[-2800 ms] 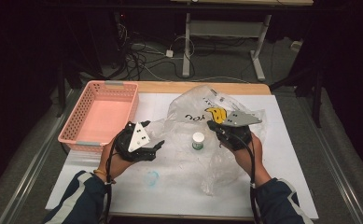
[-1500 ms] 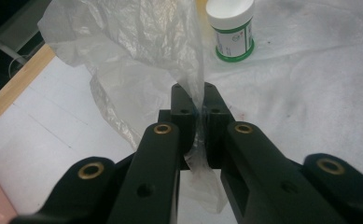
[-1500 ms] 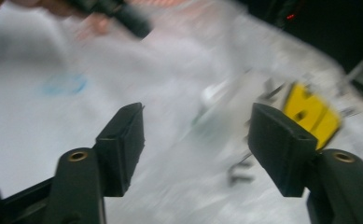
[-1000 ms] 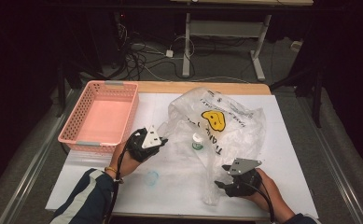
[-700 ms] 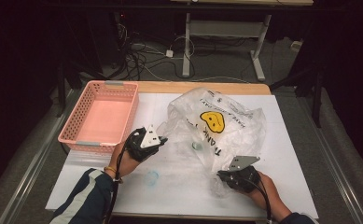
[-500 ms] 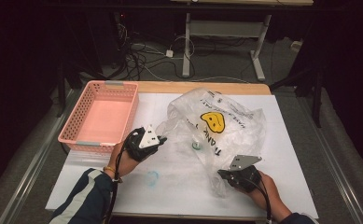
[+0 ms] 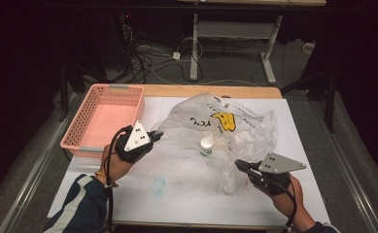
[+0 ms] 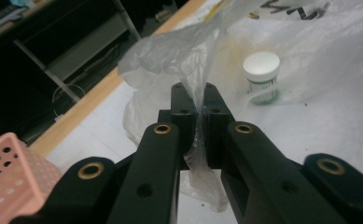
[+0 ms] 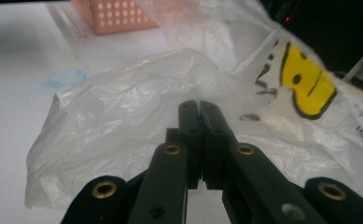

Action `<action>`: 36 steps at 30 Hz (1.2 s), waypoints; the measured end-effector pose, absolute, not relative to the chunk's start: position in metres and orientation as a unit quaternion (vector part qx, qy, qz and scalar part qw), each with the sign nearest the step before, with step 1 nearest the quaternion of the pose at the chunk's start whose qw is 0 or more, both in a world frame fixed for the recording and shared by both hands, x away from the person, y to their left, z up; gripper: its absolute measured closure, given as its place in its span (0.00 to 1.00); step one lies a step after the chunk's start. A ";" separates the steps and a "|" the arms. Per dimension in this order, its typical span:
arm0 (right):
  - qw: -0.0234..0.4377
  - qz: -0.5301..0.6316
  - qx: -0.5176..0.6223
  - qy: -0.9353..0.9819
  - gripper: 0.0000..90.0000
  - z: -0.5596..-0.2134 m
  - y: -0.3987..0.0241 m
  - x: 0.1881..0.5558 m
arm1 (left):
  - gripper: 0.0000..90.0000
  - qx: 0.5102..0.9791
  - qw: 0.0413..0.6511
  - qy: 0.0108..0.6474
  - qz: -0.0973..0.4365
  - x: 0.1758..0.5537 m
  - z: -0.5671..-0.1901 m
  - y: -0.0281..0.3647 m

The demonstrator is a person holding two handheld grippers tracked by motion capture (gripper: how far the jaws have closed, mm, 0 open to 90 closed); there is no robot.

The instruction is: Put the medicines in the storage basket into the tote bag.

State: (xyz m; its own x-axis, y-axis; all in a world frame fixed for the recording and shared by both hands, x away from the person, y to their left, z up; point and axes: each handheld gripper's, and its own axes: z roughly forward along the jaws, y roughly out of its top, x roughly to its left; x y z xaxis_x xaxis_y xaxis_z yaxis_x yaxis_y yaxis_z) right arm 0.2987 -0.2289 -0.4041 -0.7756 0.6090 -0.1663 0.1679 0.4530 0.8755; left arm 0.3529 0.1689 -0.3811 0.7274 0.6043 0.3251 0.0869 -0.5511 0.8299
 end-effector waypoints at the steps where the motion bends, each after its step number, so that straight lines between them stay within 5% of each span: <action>1: 0.242 0.471 0.236 0.815 1.00 -0.400 -0.230 0.299 | 0.94 0.823 0.429 0.209 0.308 0.352 -0.378 0.171; 18: 0.286 0.531 0.210 0.769 1.00 -0.355 -0.230 0.288 | 0.94 0.777 0.507 0.185 0.323 0.319 -0.332 0.181; 36: 0.315 0.521 0.249 0.753 1.00 -0.360 -0.231 0.322 | 0.94 0.788 0.513 0.190 0.283 0.355 -0.359 0.145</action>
